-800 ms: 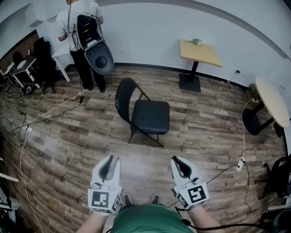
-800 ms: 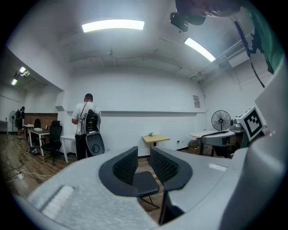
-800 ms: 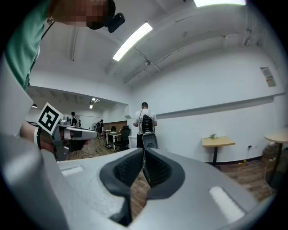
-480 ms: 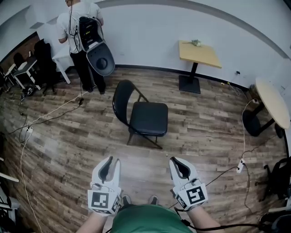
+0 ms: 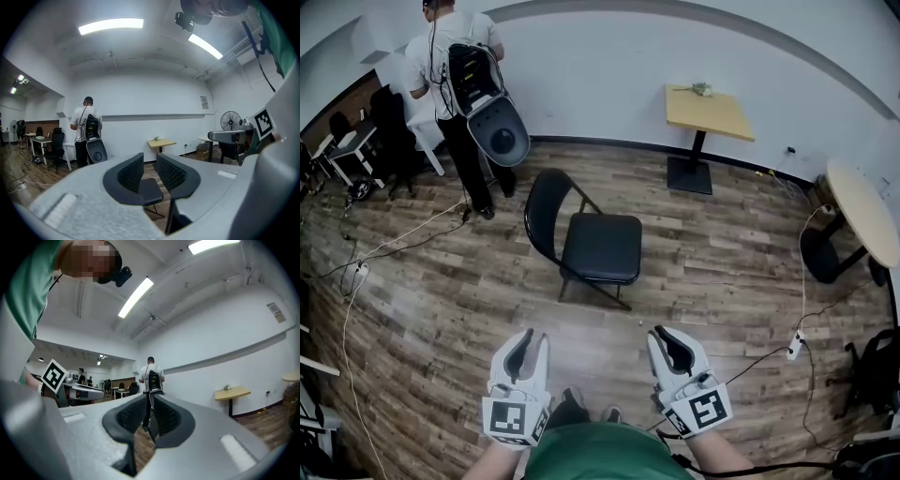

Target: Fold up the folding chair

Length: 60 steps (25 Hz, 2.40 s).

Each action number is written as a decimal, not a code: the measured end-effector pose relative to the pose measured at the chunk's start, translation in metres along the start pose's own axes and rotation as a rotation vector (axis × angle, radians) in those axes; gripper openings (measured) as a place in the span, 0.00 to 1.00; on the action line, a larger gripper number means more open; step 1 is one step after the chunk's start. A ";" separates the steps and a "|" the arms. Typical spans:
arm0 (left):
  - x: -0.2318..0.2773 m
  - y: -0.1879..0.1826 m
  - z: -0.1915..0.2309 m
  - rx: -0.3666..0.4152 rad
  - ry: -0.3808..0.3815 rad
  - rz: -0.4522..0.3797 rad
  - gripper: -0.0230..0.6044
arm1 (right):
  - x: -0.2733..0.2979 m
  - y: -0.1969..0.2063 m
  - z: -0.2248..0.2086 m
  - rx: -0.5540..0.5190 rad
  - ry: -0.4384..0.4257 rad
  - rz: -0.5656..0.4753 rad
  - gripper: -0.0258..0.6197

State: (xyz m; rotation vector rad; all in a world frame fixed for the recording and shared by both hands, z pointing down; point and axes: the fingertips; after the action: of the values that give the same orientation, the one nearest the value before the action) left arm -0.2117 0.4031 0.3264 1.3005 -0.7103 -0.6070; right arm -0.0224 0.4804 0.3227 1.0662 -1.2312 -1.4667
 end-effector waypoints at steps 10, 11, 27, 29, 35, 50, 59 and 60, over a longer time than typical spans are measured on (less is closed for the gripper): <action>0.066 0.024 0.041 -0.060 0.021 0.041 0.19 | 0.059 0.020 -0.023 0.002 0.017 0.027 0.21; 0.077 0.026 0.046 -0.068 0.027 0.043 0.19 | 0.067 0.022 -0.028 -0.003 0.022 0.037 0.21; 0.246 0.028 0.130 -0.107 0.139 0.110 0.19 | 0.206 0.070 -0.098 0.091 0.144 0.159 0.21; 0.256 0.030 0.141 -0.111 0.145 0.118 0.19 | 0.219 0.072 -0.101 0.108 0.157 0.163 0.21; 0.275 0.034 0.168 -0.123 0.157 0.120 0.19 | 0.239 0.083 -0.105 0.169 0.193 0.186 0.20; 0.284 0.034 0.215 -0.168 0.062 0.106 0.19 | 0.264 0.083 -0.126 0.174 0.172 0.202 0.19; 0.318 0.040 0.219 -0.168 -0.064 0.128 0.19 | 0.310 0.120 -0.174 0.260 0.074 0.201 0.18; 0.323 0.041 0.219 -0.166 -0.082 0.133 0.19 | 0.316 0.127 -0.182 0.278 0.063 0.206 0.18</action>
State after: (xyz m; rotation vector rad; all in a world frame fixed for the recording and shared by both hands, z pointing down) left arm -0.1686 0.0284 0.4332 1.0717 -0.7901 -0.6007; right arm 0.1035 0.1252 0.4071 1.1209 -1.4819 -1.1200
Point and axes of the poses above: the fingertips, and each gripper's own axes: x forward along the fingers, z to its left, y out of its underside, and after that the axes turned 11 degrees about -x, right-handed
